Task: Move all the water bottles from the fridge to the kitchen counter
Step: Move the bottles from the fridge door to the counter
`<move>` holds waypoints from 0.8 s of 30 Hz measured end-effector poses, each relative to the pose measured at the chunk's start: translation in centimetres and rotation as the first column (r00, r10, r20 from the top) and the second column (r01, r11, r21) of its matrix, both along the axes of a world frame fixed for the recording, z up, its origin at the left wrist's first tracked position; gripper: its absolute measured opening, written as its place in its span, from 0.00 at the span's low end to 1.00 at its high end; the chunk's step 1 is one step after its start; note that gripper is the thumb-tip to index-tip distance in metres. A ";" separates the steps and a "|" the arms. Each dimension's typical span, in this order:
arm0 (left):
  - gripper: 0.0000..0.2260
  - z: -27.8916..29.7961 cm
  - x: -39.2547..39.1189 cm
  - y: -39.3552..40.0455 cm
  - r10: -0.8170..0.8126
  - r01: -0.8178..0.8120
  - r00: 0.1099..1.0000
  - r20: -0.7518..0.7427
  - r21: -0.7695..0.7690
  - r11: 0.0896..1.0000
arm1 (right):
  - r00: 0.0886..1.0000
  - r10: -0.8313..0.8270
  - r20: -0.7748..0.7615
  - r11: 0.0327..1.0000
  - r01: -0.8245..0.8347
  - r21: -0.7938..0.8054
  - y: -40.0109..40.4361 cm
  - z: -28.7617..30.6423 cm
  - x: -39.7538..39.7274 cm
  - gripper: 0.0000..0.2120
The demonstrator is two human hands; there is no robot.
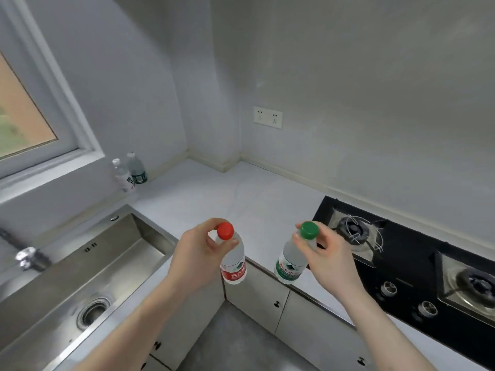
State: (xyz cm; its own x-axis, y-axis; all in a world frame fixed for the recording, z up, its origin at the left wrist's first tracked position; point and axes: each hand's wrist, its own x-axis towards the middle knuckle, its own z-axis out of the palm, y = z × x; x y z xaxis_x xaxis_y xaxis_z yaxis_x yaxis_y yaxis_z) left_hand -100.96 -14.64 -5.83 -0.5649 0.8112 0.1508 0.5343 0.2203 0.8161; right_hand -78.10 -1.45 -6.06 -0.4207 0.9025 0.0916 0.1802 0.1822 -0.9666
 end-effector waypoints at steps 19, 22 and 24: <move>0.08 -3.0 -17.9 4.5 0.353 -0.355 0.935 -0.038 -0.086 0.931 | 0.913 0.381 0.145 0.922 -0.388 0.019 11.8 -3.6 -23.3 0.04; 0.08 -3.2 -20.1 6.9 0.396 -0.400 0.917 -0.057 -0.123 0.908 | 0.883 0.427 0.196 0.898 -0.439 0.024 15.0 -4.5 -26.1 0.06; 0.09 -3.3 -21.6 8.6 0.433 -0.437 0.900 -0.060 -0.141 0.888 | 0.867 0.452 0.211 0.883 -0.468 0.031 17.3 -5.0 -28.2 0.05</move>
State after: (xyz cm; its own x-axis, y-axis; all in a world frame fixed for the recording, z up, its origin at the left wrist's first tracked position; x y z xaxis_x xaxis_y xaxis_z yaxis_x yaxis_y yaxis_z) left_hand -122.55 -5.99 -9.11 -0.8637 0.4994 0.0687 0.3782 0.5519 0.7432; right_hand -106.32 15.82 -11.10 -0.8029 0.5954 0.0283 0.2379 0.3637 -0.9006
